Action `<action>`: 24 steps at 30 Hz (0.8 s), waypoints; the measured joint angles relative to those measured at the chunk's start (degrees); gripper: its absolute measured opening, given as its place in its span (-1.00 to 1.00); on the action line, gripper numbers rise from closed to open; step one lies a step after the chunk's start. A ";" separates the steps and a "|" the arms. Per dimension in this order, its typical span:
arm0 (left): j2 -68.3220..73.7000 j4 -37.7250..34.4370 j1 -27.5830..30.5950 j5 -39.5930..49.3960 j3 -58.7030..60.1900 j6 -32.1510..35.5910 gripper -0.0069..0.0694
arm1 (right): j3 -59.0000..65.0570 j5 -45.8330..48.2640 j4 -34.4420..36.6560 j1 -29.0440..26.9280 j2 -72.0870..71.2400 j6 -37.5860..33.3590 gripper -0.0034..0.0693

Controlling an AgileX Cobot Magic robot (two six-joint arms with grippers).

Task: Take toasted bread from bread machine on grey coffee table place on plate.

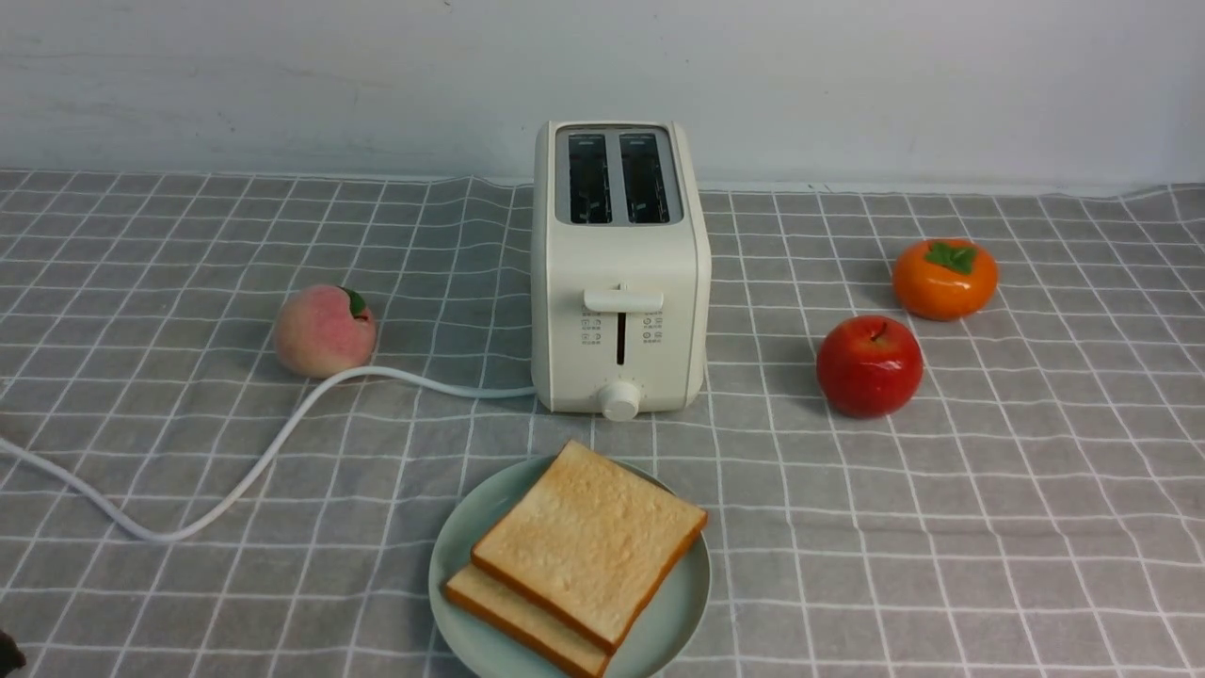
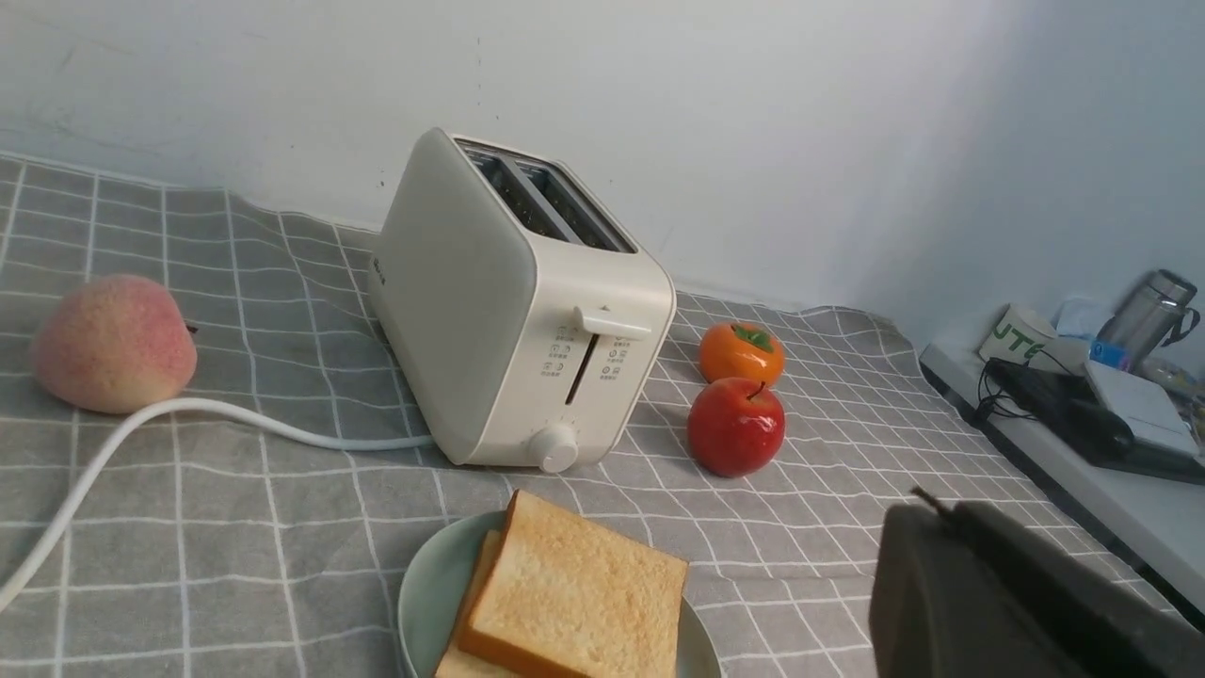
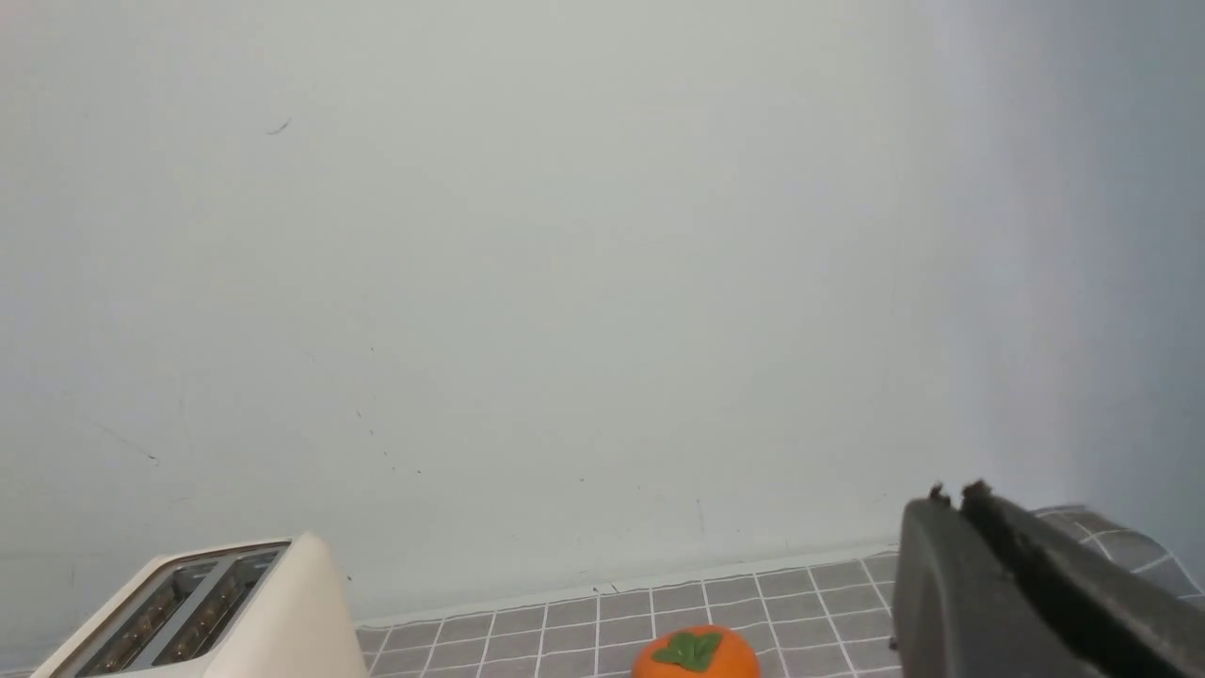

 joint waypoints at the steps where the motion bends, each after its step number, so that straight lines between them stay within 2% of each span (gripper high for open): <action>1: 0.00 0.00 0.00 0.00 0.00 0.00 -0.85 | 0.00 0.00 0.00 0.00 0.00 0.00 -0.87; 8: -0.05 0.85 0.00 -2.74 0.57 1.03 -0.85 | 0.00 0.00 0.00 0.00 0.00 0.00 -0.87; 12: -0.89 6.73 0.00 -5.41 2.76 1.69 -0.85 | 0.00 0.00 0.00 0.00 0.00 0.00 -0.87; 14: -2.30 12.42 0.00 -6.27 5.35 1.19 -0.84 | 0.00 0.00 0.00 0.00 0.00 0.00 -0.87; 18: -2.86 19.84 1.31 -8.17 10.99 -2.43 -0.83 | 0.00 0.00 0.00 0.00 0.00 0.00 -0.87; 24: -2.86 24.26 7.08 -14.43 21.21 -9.09 -0.83 | 0.00 0.00 0.00 0.00 -0.02 0.00 -0.85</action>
